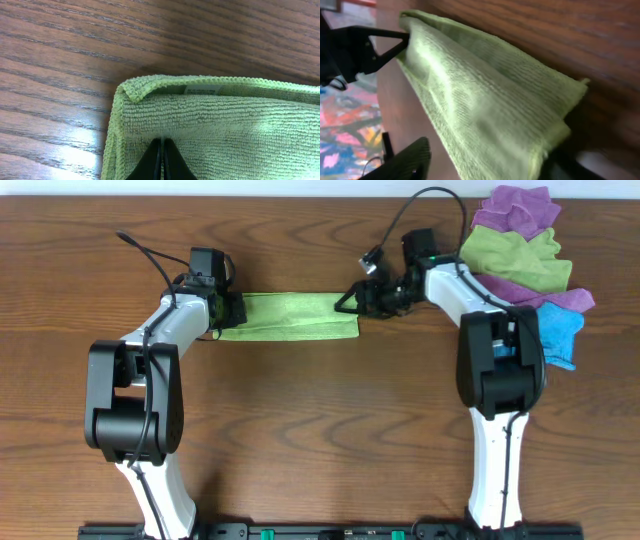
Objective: Fold the cloth
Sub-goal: 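Grasp the strip's right end with the right gripper, then fold the strip's right end leftward over toward the left gripper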
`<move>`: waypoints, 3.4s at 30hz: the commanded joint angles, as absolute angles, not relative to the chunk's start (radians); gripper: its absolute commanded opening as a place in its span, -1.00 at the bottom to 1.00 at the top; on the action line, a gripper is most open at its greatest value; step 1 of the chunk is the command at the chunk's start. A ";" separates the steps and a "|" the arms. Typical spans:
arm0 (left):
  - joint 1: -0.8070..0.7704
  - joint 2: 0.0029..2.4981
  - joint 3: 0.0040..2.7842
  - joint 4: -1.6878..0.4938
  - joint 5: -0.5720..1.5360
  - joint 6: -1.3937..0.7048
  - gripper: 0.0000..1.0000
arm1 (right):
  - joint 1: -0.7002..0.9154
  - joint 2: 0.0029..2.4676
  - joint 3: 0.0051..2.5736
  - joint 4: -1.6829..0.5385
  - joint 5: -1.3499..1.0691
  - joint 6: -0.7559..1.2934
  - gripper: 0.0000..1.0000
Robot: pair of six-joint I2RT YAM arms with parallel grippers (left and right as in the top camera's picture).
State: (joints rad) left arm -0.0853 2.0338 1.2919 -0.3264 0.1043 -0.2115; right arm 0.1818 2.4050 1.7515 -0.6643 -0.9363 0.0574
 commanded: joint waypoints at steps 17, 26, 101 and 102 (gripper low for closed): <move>-0.094 2.047 1.304 -0.377 0.155 -0.276 -0.88 | 0.204 2.452 2.027 -0.952 -0.699 0.074 -0.97; -0.187 2.047 1.304 -0.353 0.185 -0.339 -0.88 | 0.235 2.452 2.223 -1.192 -0.352 0.074 -0.97; -0.075 0.951 1.358 -0.846 0.097 -0.213 -0.82 | 0.730 2.522 2.360 -1.250 0.262 0.133 -0.97; -0.075 0.950 1.358 -0.845 0.097 -0.213 -0.82 | 0.736 2.522 2.360 -1.249 0.262 0.133 -0.97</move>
State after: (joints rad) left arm -0.0792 0.9588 1.3441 -0.8497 0.1040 -0.2302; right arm 0.7155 2.5233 2.3425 -1.2541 0.2554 0.1261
